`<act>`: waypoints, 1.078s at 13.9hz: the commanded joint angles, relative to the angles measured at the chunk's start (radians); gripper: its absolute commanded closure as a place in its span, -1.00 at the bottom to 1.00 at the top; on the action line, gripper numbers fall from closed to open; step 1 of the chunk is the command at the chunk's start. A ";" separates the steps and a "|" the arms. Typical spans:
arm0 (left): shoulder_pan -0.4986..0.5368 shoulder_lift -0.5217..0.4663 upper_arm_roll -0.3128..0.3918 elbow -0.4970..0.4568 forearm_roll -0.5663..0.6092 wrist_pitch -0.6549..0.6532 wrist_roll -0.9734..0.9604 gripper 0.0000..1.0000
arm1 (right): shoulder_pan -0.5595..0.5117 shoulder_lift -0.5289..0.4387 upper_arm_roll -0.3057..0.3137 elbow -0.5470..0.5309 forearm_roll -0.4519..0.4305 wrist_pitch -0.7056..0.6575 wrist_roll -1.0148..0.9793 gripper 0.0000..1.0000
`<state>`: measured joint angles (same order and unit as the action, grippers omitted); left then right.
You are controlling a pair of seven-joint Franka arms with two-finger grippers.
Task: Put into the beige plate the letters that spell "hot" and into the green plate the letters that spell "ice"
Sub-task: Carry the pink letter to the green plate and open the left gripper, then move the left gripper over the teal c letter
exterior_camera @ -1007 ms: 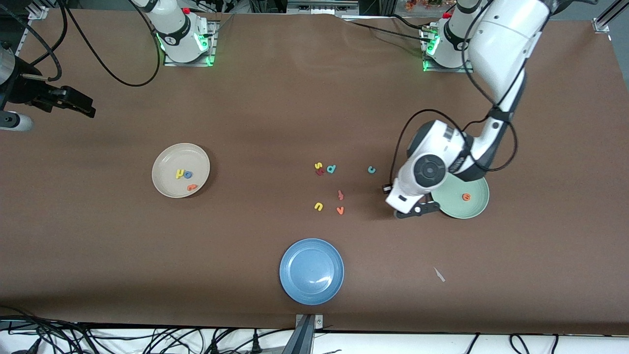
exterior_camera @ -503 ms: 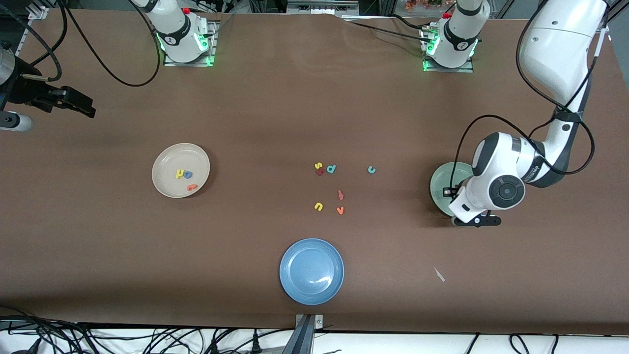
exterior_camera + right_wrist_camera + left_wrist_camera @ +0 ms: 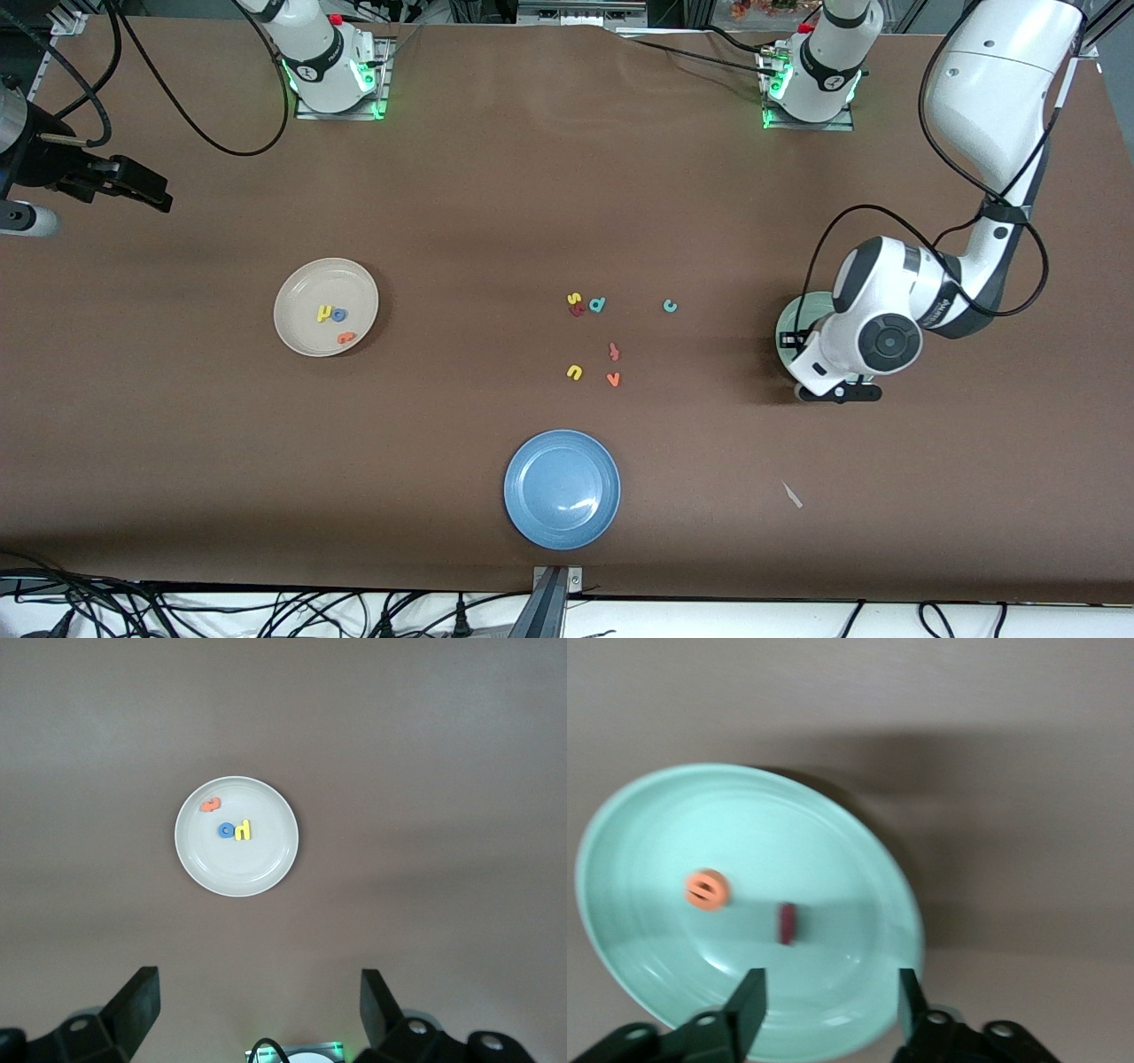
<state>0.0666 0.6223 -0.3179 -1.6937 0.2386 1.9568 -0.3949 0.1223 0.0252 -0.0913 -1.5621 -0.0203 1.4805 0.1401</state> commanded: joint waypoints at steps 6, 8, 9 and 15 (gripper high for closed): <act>-0.089 -0.003 -0.217 -0.018 0.005 -0.003 -0.485 -1.00 | -0.009 0.007 0.002 0.020 0.017 -0.014 -0.007 -1.00; -0.128 0.007 -0.217 -0.046 0.011 0.059 -0.596 -1.00 | -0.009 0.007 0.002 0.020 0.017 -0.014 -0.007 -1.00; -0.139 0.011 -0.217 -0.067 0.013 0.109 -0.625 -1.00 | -0.009 0.007 0.002 0.020 0.017 -0.014 -0.007 -1.00; -0.149 0.066 -0.214 -0.136 0.152 0.261 -0.653 -0.35 | -0.009 0.009 0.002 0.020 0.017 -0.014 -0.007 -1.00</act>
<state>-0.0875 0.6679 -0.5299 -1.8270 0.3223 2.1985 -1.0236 0.1222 0.0263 -0.0914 -1.5621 -0.0202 1.4805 0.1401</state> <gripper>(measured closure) 0.247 0.000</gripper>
